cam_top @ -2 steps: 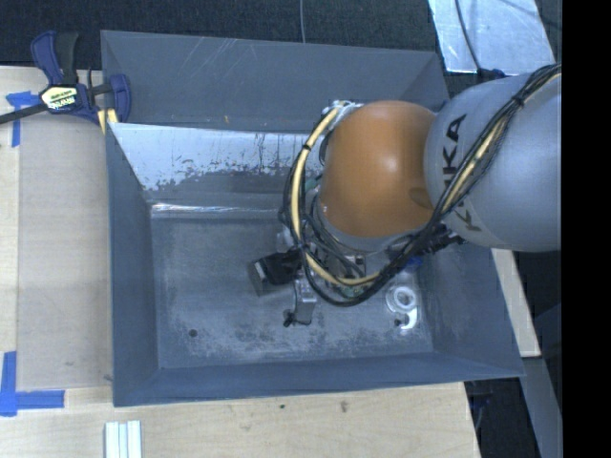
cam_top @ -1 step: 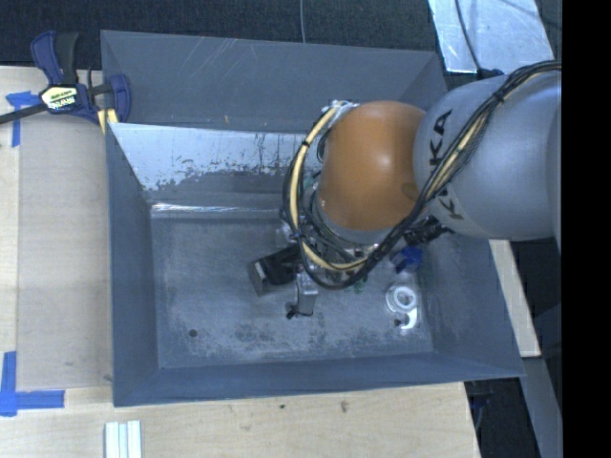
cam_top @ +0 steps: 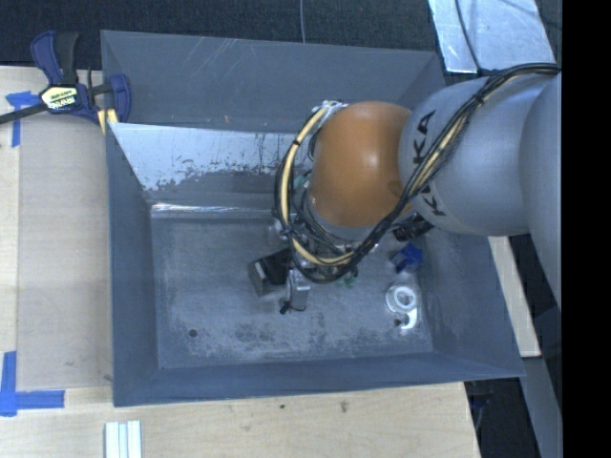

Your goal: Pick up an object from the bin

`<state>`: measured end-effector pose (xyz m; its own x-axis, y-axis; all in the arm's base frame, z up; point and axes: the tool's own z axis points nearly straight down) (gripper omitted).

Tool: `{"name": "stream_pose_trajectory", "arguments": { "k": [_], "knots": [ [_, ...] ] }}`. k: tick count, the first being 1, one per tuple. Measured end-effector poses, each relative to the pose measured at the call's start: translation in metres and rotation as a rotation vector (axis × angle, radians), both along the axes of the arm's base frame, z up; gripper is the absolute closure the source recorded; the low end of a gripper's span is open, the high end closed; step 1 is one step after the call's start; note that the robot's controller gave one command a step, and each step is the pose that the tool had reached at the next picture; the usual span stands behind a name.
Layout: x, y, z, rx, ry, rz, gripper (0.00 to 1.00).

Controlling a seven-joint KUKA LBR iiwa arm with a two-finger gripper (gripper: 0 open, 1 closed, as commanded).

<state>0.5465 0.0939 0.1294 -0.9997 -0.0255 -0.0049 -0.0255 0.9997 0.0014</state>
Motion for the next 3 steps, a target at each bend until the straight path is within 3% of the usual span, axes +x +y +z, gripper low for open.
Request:
{"name": "stream_pose_trajectory", "arguments": {
  "k": [1, 2, 3],
  "knots": [
    [0.005, -0.013, -0.017, 0.0, 0.002, -0.122, 0.0],
    [0.012, -0.023, -0.043, -0.001, -0.002, 0.05, 0.0],
    [0.017, -0.014, -0.058, 0.0, -0.005, 0.042, 1.0]
  ]
}}
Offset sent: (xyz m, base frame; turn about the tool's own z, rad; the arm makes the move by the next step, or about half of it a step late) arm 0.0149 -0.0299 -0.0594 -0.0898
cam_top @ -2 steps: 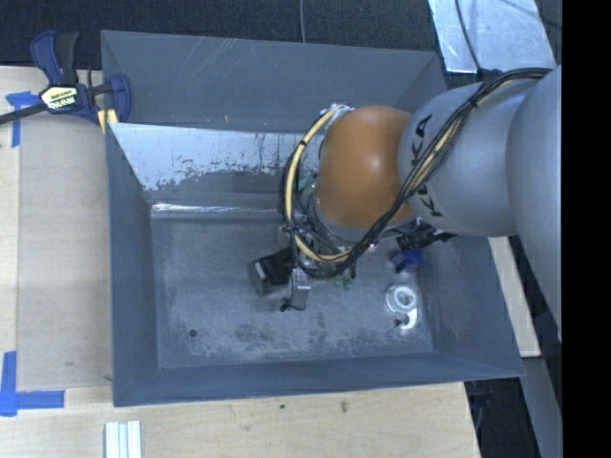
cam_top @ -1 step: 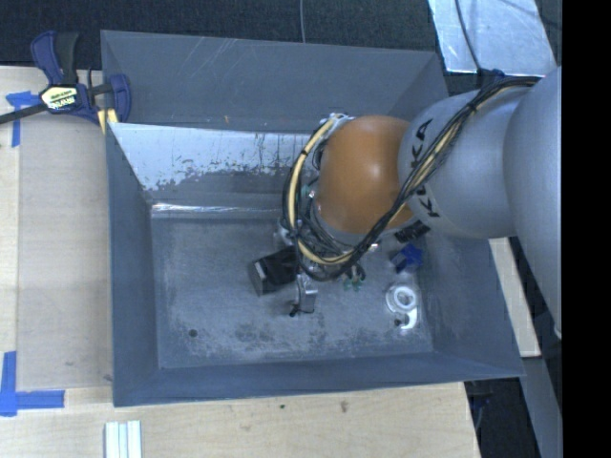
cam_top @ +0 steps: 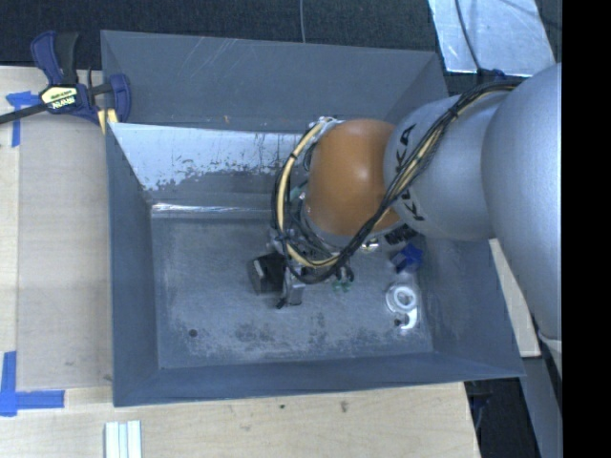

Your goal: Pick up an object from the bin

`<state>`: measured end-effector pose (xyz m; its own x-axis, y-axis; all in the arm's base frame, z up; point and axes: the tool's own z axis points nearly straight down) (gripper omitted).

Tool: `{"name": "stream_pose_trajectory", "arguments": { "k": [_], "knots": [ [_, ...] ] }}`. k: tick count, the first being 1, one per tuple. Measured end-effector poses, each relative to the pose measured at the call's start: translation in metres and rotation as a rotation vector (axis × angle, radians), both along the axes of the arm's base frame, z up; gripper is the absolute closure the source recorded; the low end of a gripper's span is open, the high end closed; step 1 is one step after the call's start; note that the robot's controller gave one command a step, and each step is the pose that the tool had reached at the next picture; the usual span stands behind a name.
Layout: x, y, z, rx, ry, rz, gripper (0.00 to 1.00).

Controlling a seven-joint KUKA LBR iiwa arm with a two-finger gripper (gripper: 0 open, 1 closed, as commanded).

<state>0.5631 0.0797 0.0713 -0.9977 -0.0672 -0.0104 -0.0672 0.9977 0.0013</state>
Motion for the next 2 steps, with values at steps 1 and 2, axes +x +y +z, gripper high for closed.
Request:
{"name": "stream_pose_trajectory", "arguments": {
  "k": [1, 2],
  "knots": [
    [0.0, 0.0, 0.0, 0.0, 0.0, 0.0, 1.0],
    [-0.004, 0.001, 0.03, -0.002, 0.01, -0.014, 1.0]
  ]
}}
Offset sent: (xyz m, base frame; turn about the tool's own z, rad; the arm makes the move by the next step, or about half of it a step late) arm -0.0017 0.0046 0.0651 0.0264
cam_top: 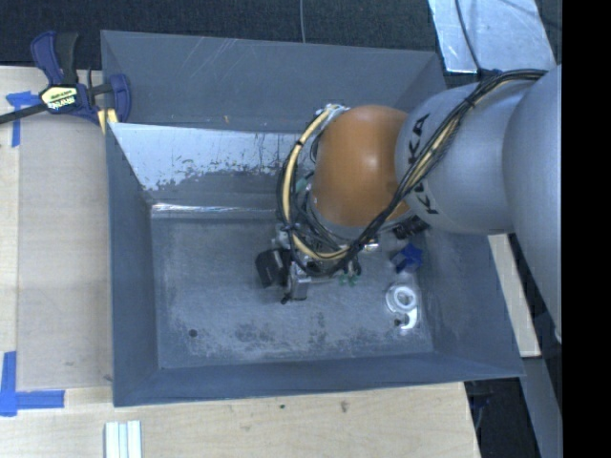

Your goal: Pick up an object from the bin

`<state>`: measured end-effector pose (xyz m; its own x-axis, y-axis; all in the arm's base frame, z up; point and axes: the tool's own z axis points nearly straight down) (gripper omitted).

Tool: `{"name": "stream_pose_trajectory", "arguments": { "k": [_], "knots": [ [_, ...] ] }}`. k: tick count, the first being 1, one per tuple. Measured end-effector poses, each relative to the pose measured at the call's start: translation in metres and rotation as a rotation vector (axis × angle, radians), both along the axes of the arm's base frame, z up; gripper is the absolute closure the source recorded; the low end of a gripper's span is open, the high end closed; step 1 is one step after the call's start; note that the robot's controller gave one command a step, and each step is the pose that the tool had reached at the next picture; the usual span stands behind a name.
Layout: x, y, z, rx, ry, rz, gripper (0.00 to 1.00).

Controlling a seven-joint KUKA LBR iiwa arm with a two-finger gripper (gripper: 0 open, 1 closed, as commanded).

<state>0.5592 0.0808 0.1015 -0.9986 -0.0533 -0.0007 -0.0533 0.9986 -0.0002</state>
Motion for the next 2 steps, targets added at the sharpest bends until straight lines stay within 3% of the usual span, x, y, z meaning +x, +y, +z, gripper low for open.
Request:
{"name": "stream_pose_trajectory", "arguments": {
  "k": [1, 2],
  "knots": [
    [-0.016, 0.001, 0.066, 0.001, 0.002, 0.032, 1.0],
    [-0.012, 0.004, 0.128, 0.0, 0.005, 0.037, 1.0]
  ]
}}
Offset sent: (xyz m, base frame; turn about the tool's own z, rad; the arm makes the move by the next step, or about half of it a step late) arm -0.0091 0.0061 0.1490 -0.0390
